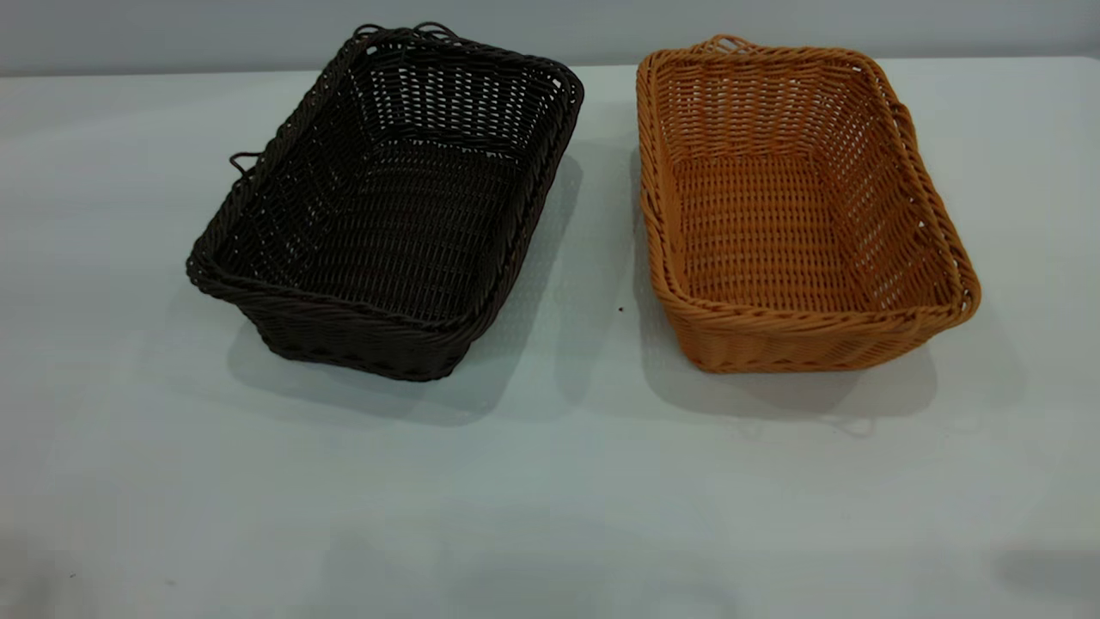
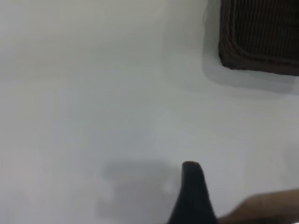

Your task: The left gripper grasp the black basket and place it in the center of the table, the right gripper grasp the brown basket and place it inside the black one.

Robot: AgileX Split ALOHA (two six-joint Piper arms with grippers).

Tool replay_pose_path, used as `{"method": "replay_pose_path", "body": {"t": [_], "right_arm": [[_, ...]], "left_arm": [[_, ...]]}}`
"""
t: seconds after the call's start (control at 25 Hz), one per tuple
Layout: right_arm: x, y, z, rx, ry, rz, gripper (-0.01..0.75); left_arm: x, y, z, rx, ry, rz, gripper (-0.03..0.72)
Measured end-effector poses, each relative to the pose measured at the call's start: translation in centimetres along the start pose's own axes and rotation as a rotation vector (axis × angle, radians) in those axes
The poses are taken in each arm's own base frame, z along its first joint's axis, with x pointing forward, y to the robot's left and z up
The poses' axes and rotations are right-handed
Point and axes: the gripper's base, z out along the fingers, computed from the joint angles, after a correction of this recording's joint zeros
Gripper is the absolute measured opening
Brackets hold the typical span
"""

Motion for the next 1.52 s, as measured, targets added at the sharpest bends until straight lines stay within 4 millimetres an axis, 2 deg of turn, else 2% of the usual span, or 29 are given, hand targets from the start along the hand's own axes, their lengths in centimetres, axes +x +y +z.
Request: {"method": "replay_pose_path", "body": {"t": [0.2,0.4,0.56,0.8,1.04,1.24,1.4,1.52], "right_arm": [[-2.5,0.1,4.5,-0.162,0.15,0.237,0.595],[-3.8,1.2,10.2,-0.264,0.24,0.471,0.593],[-4.0,2.5,15.1,-0.323,0.248,0.698,0.591],[-5.4,2.1,20.9,-0.177,0.239,0.884,0.558],[-8.0,0.7,24.5,-0.032,0.118,1.0,0.54],[-8.4,-1.2,26.7,0.109,0.035,1.15,0.54],[-8.2,-2.1,28.0,0.156,0.022,1.227,0.54],[-8.0,-2.4,28.6,0.174,0.023,1.27,0.54]], "left_arm": [[-4.6,0.6,4.6,0.005,0.071,0.024,0.519],[-7.4,0.8,7.4,0.018,0.082,0.014,0.518],[-8.0,0.5,8.6,0.068,0.096,0.007,0.518],[-8.1,0.0,9.2,0.122,0.103,-0.005,0.518],[-7.7,-0.1,11.2,0.147,0.187,0.022,0.518],[-9.3,0.1,13.5,0.152,0.218,0.025,0.518],[-11.2,0.4,16.6,0.153,0.237,0.02,0.518],[-12.3,0.1,19.8,0.159,0.262,0.027,0.518]]}}
